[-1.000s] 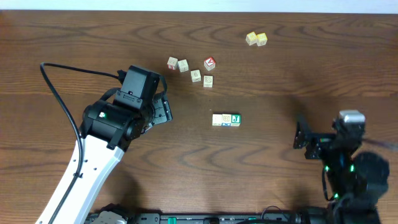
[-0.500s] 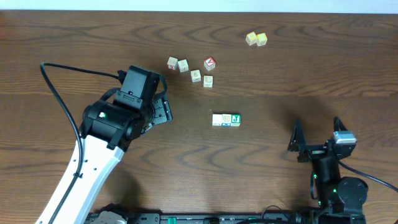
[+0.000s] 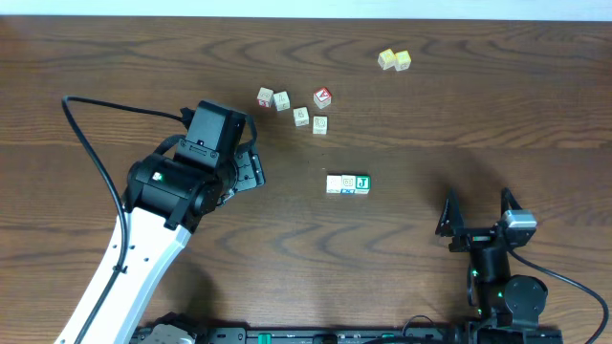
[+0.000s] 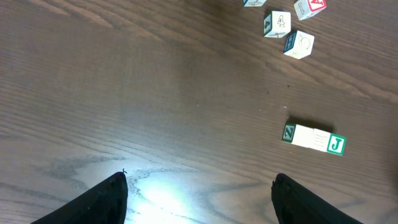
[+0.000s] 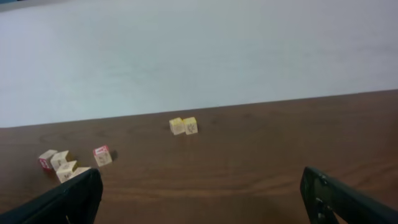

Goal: Lift 3 blocks

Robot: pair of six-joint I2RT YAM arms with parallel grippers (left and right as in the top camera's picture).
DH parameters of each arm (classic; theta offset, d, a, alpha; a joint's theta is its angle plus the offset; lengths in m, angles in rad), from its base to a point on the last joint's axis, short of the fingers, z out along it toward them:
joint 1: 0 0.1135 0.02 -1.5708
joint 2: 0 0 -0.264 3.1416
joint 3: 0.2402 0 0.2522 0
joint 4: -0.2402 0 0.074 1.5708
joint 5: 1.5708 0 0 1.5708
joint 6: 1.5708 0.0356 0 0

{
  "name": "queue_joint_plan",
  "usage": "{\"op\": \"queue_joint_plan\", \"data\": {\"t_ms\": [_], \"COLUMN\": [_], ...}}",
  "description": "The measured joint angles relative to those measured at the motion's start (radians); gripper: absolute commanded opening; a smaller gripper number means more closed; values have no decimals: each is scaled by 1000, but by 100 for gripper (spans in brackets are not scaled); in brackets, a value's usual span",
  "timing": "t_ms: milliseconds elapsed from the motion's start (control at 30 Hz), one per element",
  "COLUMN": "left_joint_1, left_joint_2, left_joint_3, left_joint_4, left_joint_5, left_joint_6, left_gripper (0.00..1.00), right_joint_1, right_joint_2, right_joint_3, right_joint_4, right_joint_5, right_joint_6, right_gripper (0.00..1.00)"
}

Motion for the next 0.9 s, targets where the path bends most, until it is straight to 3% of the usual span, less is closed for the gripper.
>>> {"op": "queue_joint_plan", "data": {"t_ms": [200,900], "left_joint_1": [0,0], "left_joint_2": [0,0], "left_joint_3": [0,0], "left_joint_4": [-1,0], "left_joint_5": [0,0], "left_joint_6": [0,0], "left_gripper": [75,75], "right_joint_1": [-2,-2], "right_joint_2": [-2,-3], "right_joint_3": [0,0], "right_joint_4": [-89,-90], "right_joint_5": [18,23], "right_joint_6": [0,-112], "right_gripper": [99,99]}}
